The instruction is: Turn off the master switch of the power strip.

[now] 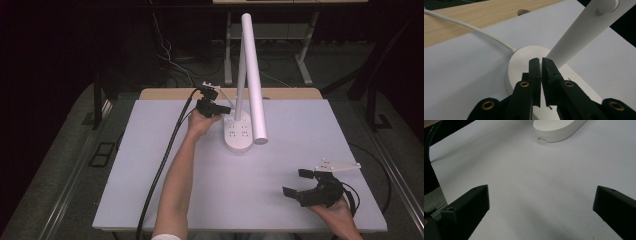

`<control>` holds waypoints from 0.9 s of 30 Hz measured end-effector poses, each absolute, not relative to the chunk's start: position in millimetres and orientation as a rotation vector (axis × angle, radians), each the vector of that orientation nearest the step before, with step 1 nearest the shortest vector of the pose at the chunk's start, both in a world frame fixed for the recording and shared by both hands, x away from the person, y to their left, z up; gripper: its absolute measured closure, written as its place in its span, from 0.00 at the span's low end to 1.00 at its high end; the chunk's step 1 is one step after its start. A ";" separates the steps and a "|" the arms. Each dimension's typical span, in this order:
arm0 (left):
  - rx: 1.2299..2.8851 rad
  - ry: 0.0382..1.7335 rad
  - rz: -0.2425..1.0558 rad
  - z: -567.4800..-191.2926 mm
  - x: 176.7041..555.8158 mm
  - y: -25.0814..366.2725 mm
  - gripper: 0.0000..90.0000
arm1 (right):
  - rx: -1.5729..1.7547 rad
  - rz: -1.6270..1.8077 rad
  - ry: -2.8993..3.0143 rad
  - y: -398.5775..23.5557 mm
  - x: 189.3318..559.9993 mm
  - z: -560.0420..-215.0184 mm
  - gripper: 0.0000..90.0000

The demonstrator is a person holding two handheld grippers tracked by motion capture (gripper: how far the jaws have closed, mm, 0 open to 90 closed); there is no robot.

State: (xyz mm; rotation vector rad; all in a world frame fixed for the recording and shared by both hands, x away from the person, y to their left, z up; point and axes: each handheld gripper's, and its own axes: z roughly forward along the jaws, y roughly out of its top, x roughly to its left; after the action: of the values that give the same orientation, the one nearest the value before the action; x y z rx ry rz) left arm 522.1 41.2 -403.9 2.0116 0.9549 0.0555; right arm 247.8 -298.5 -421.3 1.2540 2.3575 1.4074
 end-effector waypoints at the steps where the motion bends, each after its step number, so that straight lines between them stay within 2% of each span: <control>1: 2.009 0.967 0.051 -405.0 522.1 40.5 0.99 | 1.257 1.407 2.357 -298.7 247.9 -421.3 0.00; 8: 1.996 1.021 0.034 -413.5 522.2 36.6 1.00 | 1.263 1.408 2.348 -299.2 247.4 -420.8 0.00; 9: 1.949 1.047 0.036 -415.4 521.8 32.7 1.00 | 1.265 1.408 2.348 -299.3 247.5 -420.8 0.00; 16: 1.973 1.058 0.036 -418.7 521.6 30.6 1.00 | 1.264 1.407 2.349 -299.1 247.4 -420.7 0.00; 21: 2.049 1.028 0.047 -425.3 521.8 31.7 1.00 | 1.255 1.404 2.347 -299.1 248.0 -421.1 0.00; 27: 1.948 1.111 0.001 -430.2 521.4 30.1 1.00 | 1.257 1.409 2.345 -299.8 247.0 -420.3 0.00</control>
State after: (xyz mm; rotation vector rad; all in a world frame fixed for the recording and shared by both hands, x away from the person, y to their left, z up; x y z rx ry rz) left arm 521.4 30.1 -430.2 1.9481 1.1109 0.0007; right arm 247.0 -299.8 -420.3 1.2570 2.3453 1.4092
